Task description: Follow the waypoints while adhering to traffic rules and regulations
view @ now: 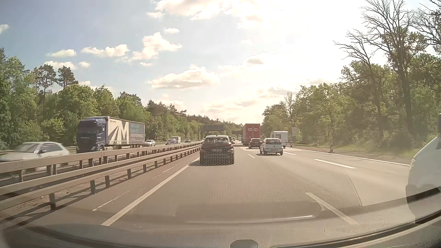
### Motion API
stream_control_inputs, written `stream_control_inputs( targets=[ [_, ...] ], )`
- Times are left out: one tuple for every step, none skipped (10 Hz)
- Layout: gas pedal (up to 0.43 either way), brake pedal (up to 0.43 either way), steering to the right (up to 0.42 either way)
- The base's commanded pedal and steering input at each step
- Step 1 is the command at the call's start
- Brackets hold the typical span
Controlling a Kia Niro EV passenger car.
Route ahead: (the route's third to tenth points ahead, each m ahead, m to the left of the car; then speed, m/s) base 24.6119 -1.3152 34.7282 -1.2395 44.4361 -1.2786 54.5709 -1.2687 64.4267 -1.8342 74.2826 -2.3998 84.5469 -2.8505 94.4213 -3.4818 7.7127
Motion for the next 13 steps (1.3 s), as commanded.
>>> stream_control_inputs(
  targets=[
    [0.000,0.006,-0.001],
    [0.000,0.012,-0.002],
    [0.000,0.012,-0.002],
    [0.000,0.018,-0.003],
    [0.000,0.018,-0.004],
    [0.000,0.024,-0.004],
    [0.000,0.030,-0.004],
    [0.000,0.037,-0.004],
    [0.000,0.037,-0.003],
    [0.000,0.043,-0.003],
    [0.000,0.055,-0.003],
    [0.000,0.061,-0.004],
    [0.000,0.067,-0.004]
  ],
)
